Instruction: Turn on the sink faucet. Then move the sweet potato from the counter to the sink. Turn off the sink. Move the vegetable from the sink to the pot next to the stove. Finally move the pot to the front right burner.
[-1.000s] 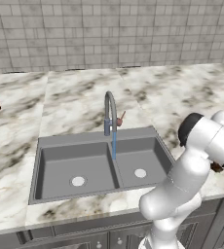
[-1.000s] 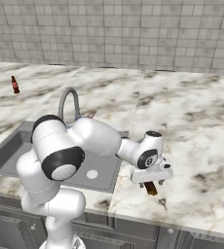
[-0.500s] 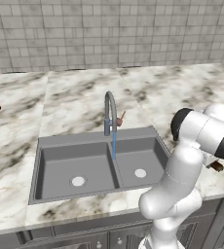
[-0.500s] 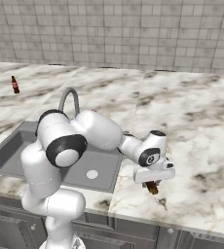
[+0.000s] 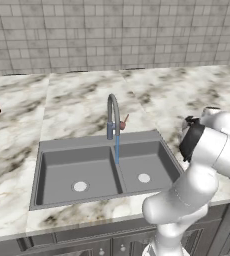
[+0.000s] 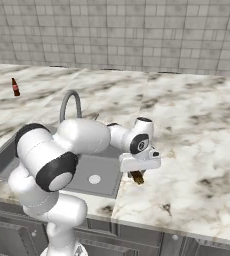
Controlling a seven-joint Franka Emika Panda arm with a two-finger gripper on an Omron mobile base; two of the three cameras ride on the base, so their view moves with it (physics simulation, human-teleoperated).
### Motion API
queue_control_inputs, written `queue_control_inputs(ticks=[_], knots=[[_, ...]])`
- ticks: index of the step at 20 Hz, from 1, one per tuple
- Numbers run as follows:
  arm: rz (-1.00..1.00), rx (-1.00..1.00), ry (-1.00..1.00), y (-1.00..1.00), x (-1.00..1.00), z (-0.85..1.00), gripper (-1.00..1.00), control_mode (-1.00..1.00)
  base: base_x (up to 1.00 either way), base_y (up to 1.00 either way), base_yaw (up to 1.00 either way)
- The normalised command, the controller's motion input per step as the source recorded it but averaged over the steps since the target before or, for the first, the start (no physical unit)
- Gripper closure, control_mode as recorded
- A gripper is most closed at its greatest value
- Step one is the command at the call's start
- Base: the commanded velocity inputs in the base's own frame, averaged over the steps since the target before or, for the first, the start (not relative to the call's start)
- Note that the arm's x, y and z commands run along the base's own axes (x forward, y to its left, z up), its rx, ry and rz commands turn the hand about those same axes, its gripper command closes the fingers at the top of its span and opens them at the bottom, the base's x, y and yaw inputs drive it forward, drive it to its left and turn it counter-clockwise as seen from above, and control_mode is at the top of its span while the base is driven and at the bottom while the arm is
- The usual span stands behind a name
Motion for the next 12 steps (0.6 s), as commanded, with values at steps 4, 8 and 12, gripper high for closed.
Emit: queue_control_inputs(ticks=[4, 8, 12], knots=[[0.13, 0.0, 0.03, 1.0, 0.21, 0.04, 1.0, -1.0, 0.0, 0.0, 0.0], [0.16, 0.0, 0.02, 1.0, 0.26, 0.0, 1.0, -1.0, 0.0, 0.0, 0.0], [0.17, 0.0, 0.03, 1.0, 0.34, 0.0, 1.0, -1.0, 0.0, 0.0, 0.0]])
